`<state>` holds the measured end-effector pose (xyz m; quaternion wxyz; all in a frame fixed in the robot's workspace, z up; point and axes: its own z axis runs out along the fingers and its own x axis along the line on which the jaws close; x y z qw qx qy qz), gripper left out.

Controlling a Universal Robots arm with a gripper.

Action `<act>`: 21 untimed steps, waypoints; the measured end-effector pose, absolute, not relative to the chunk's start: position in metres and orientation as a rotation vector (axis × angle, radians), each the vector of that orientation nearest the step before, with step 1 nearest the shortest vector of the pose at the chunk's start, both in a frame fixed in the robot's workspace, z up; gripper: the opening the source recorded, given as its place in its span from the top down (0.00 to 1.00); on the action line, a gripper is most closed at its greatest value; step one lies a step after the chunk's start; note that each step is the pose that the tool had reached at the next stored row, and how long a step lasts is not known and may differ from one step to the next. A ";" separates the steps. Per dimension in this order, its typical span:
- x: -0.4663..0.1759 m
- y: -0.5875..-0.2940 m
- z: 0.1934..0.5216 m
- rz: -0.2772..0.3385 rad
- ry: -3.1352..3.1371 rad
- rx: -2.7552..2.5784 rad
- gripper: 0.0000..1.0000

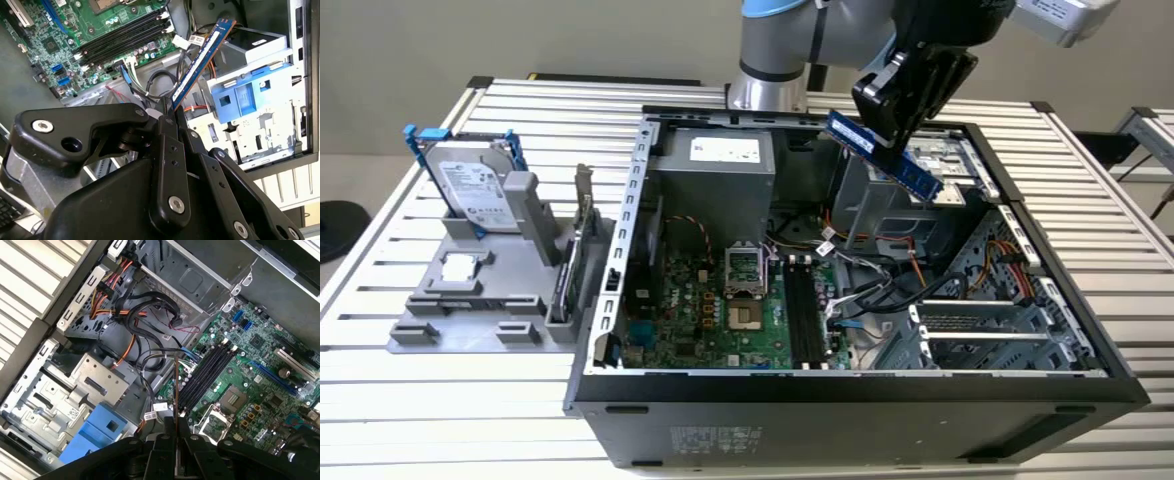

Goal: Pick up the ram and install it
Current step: 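Insert the ram into the slot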

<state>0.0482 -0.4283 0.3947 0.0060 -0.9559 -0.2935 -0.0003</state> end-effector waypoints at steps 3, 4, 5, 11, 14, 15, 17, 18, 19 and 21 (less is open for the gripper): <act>0.048 -0.428 0.394 -0.001 -0.878 -3.004 1.00; 0.048 -0.428 0.394 -0.001 -0.864 -3.008 1.00; 0.048 -0.428 0.394 -0.001 -0.852 -3.012 1.00; 0.048 -0.428 0.393 -0.002 -0.773 -3.033 1.00; 0.048 -0.428 0.392 -0.002 -0.735 -3.042 1.00; 0.048 -0.428 0.392 -0.002 -0.723 -3.045 1.00; 0.048 -0.428 0.392 -0.002 -0.698 -3.051 1.00; 0.048 -0.428 0.392 -0.002 -0.686 -3.054 1.00; 0.048 -0.428 0.392 -0.002 -0.674 -3.056 1.00; 0.048 -0.428 0.391 -0.003 -0.648 -3.062 1.00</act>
